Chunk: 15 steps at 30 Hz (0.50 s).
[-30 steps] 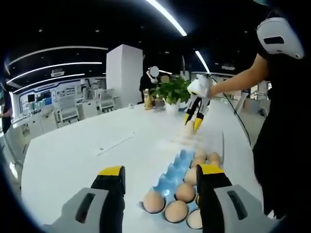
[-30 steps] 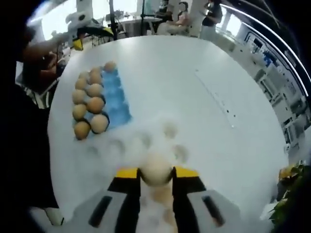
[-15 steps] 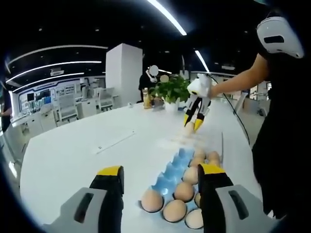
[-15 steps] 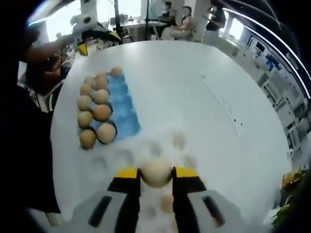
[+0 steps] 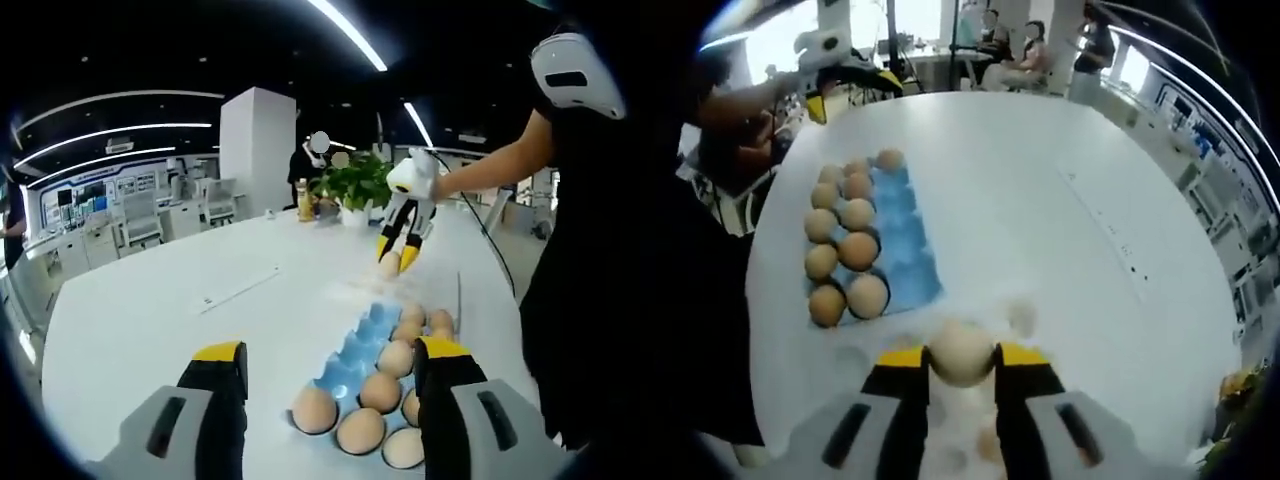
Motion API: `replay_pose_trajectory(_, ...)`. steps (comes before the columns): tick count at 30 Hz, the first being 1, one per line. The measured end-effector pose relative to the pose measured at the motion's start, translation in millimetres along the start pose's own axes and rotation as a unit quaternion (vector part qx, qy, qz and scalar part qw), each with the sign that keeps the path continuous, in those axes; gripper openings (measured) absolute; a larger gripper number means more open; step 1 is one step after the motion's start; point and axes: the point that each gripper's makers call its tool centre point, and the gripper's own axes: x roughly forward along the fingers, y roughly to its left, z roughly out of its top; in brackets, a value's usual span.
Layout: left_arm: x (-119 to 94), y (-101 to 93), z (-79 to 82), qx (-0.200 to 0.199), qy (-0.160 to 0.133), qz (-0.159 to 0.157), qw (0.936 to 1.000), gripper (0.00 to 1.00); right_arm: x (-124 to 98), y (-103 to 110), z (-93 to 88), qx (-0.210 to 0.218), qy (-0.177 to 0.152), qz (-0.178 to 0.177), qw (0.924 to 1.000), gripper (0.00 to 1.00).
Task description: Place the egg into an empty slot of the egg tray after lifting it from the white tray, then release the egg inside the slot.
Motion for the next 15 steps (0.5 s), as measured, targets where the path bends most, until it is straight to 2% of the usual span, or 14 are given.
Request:
replay_pose_trajectory(6, -0.4, -0.6, 0.6, 0.0, 0.0, -0.002, 1.0, 0.68, 5.7, 4.1, 11.1, -0.008, -0.008, 0.007, 0.9999, 0.24)
replay_pose_trajectory(15, 1.6, 0.2, 2.0, 0.004, -0.003, -0.003, 1.0, 0.68, 19.7, 14.6, 42.9, -0.027, -0.034, 0.022, 0.9988, 0.24)
